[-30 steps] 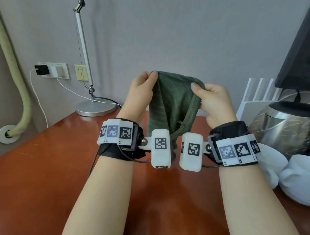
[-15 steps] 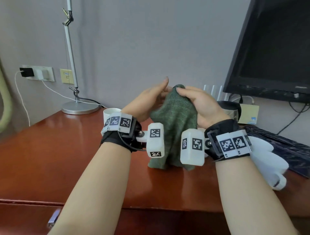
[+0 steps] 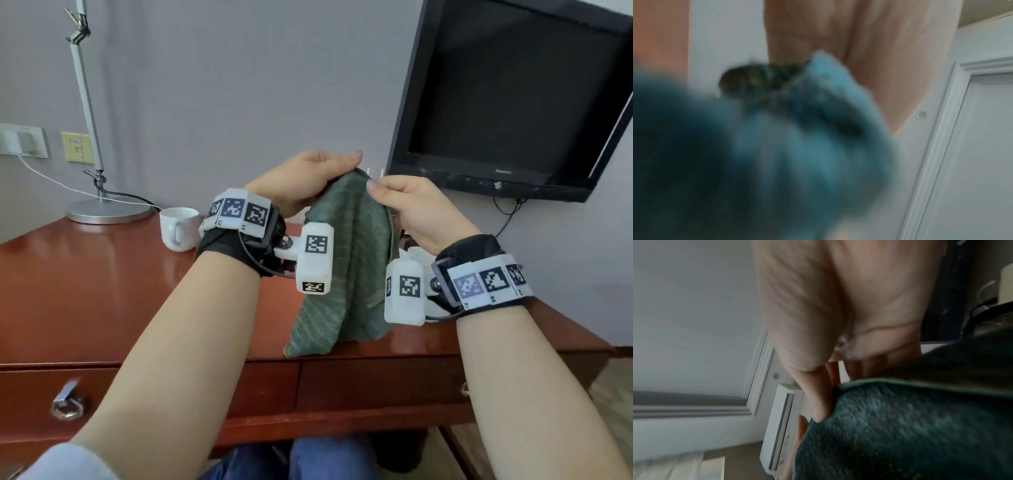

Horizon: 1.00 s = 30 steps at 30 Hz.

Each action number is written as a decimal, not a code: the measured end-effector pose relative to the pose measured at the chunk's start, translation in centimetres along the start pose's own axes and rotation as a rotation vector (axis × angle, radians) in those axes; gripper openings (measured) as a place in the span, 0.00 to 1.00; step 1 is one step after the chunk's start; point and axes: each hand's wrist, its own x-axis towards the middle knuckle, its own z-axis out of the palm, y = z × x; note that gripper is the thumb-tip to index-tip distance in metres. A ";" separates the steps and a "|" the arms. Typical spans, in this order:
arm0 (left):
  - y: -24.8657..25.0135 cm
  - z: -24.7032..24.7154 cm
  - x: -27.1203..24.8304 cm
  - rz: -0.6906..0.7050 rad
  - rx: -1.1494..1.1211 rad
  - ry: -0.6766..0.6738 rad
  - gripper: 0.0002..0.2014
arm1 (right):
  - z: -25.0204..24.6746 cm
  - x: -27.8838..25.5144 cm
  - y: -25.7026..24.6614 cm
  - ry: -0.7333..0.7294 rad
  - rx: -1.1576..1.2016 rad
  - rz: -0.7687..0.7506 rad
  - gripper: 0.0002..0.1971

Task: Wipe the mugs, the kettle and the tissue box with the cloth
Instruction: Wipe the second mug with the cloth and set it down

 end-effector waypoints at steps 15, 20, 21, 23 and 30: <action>0.7 2.2 1.4 -0.012 -0.315 0.142 0.13 | -2.8 -0.9 3.4 -0.073 0.353 0.000 0.19; 0.1 3.3 2.7 0.092 -0.401 0.115 0.16 | -3.1 -1.0 3.2 -0.130 0.761 -0.171 0.31; -0.4 3.4 3.2 0.095 -0.357 0.115 0.16 | -2.9 -1.0 3.0 -0.116 0.770 -0.193 0.25; -2.0 3.3 4.2 0.068 -0.294 0.095 0.15 | -2.8 -0.9 3.0 -0.048 0.754 -0.196 0.12; -8.1 5.0 5.0 -0.120 0.068 -0.240 0.17 | -2.5 -1.3 7.1 0.141 0.857 -0.105 0.13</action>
